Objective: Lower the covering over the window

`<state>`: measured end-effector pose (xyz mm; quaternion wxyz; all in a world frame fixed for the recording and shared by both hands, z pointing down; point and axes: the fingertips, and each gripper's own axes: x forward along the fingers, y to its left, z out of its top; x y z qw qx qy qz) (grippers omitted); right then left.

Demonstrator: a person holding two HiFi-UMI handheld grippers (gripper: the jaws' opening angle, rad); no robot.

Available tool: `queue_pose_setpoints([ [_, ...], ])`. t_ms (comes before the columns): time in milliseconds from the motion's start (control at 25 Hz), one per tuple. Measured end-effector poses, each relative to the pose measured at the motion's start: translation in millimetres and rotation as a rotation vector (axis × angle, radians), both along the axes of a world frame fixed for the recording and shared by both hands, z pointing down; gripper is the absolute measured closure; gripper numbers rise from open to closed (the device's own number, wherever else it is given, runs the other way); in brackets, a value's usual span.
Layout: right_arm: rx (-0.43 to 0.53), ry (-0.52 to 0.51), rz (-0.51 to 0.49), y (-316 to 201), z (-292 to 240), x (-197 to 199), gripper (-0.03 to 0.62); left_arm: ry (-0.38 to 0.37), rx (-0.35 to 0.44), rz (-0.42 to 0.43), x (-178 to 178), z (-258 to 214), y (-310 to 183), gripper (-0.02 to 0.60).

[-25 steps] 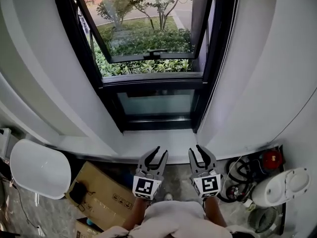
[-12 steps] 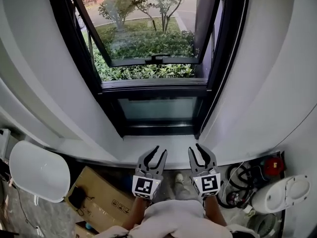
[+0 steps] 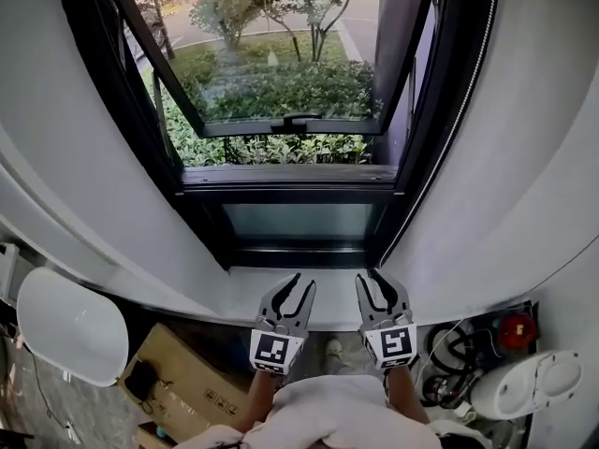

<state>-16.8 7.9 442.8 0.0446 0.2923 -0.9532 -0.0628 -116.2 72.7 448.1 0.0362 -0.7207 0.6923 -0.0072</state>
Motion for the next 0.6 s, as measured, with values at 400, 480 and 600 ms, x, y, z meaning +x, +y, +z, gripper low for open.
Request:
queue_pose_setpoints([
  [400, -0.042, -0.014, -0.018, -70.4, 5.5, -13.7, 0.496, -0.011, -0.043, -0.018, -9.4, 4.6, -69.4, 0.460],
  [480, -0.049, -0.020, -0.015, -84.0, 6.2, -12.6, 0.496, -0.013, -0.048, -0.015, -7.9, 5.7, -83.6, 0.460],
  [600, -0.055, -0.027, -0.009, -104.3, 7.7, -12.0, 0.496, -0.017, -0.053, -0.006, -5.0, 7.1, -106.5, 0.460],
])
